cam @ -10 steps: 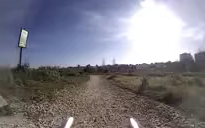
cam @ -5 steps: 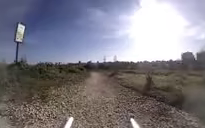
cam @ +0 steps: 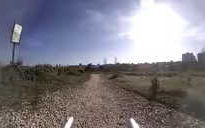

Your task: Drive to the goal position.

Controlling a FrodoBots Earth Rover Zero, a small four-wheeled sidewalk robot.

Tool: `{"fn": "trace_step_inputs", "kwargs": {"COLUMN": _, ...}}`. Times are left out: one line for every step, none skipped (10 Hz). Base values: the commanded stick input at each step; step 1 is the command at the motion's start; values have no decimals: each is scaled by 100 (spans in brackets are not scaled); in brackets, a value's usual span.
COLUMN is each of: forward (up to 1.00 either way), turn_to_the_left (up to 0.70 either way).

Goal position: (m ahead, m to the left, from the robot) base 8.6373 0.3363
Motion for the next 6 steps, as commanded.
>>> {"fn": "trace_step_inputs", "kwargs": {"forward": 50, "turn_to_the_left": 0}}
{"fn": "trace_step_inputs", "kwargs": {"forward": 50, "turn_to_the_left": 0}}
{"fn": "trace_step_inputs", "kwargs": {"forward": 50, "turn_to_the_left": 0}}
{"fn": "trace_step_inputs", "kwargs": {"forward": 50, "turn_to_the_left": 0}}
{"fn": "trace_step_inputs", "kwargs": {"forward": 50, "turn_to_the_left": 0}}
{"fn": "trace_step_inputs", "kwargs": {"forward": 50, "turn_to_the_left": 0}}
